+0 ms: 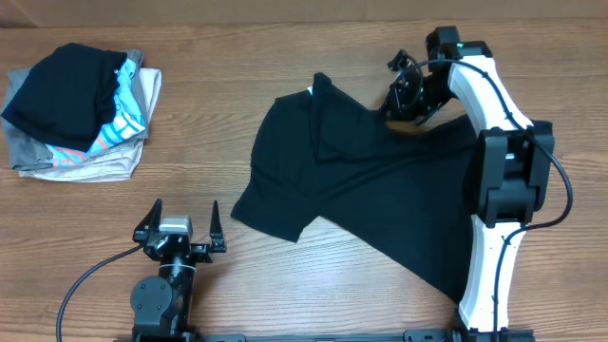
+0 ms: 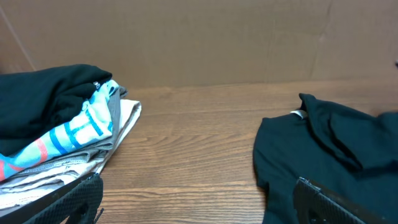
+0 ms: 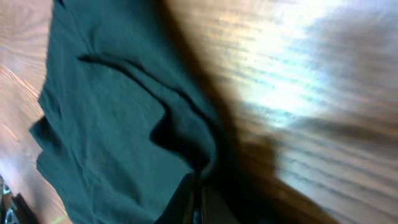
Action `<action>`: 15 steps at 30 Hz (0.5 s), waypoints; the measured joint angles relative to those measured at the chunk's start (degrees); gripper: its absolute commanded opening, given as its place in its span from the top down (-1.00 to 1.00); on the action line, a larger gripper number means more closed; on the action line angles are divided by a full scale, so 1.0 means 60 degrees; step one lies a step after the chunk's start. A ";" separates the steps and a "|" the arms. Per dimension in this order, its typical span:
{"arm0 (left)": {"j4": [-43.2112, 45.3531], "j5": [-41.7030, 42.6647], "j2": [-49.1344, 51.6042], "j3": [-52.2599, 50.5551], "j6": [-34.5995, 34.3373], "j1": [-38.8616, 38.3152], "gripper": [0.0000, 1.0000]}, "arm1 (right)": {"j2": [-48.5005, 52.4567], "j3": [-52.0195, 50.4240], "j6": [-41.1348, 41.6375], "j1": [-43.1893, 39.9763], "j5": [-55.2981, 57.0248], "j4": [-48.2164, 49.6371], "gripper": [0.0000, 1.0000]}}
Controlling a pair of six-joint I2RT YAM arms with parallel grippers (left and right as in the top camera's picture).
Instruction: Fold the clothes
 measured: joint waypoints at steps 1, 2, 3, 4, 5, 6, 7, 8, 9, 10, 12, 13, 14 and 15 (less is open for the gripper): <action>0.0000 0.0000 0.0000 0.0000 0.0000 0.0000 -1.00 | 0.0000 0.0117 0.0066 -0.0073 -0.0022 0.0102 0.92; 0.0000 0.0000 0.0000 0.0000 0.0000 0.0000 -1.00 | 0.0000 0.0248 0.0193 -0.0186 -0.0044 0.0310 0.92; 0.0000 0.0000 0.0000 0.0000 0.0000 0.0000 -1.00 | 0.0000 0.0328 0.0288 -0.0277 -0.0062 0.0492 0.92; 0.0000 0.0000 0.0000 0.0000 0.0000 0.0000 -0.99 | 0.0000 0.0393 0.0393 -0.0382 -0.0069 0.0739 0.92; 0.0000 0.0000 0.0000 0.0000 0.0000 0.0000 -1.00 | 0.0000 0.0433 0.0514 -0.0492 -0.0066 0.0958 0.92; 0.0000 0.0000 0.0000 0.0000 0.0000 0.0000 -1.00 | 0.0000 0.0459 0.0699 -0.0634 -0.0062 0.1297 0.92; 0.0000 0.0000 0.0000 0.0000 0.0000 0.0000 -1.00 | 0.0000 0.0459 0.0831 -0.0747 -0.0044 0.1592 0.92; 0.0000 0.0000 0.0000 0.0000 0.0000 0.0000 -1.00 | 0.0000 0.0459 0.0969 -0.0841 0.0018 0.1909 0.92; 0.0000 0.0000 0.0000 0.0000 0.0000 0.0000 -1.00 | 0.0000 0.0463 0.1075 -0.0929 0.0095 0.2182 0.92; 0.0000 0.0000 0.0000 0.0000 0.0000 0.0000 -1.00 | 0.0000 0.0459 0.1177 -0.0994 0.0237 0.2452 0.92; 0.0000 0.0000 0.0000 0.0000 0.0000 0.0000 -1.00 | 0.0000 0.0463 0.1297 -0.1082 0.0707 0.3053 0.92; 0.0000 0.0000 0.0000 0.0000 0.0000 0.0000 -1.00 | 0.0000 0.0463 0.1333 -0.1082 0.0984 0.3268 0.92; 0.0000 0.0000 0.0000 0.0000 0.0000 0.0000 -1.00 | 0.0000 0.0463 0.1377 -0.1071 0.1260 0.3464 0.92; 0.0000 0.0000 0.0000 0.0000 0.0000 0.0000 -1.00 | 0.0000 0.0463 0.1417 -0.1038 0.1592 0.3683 0.92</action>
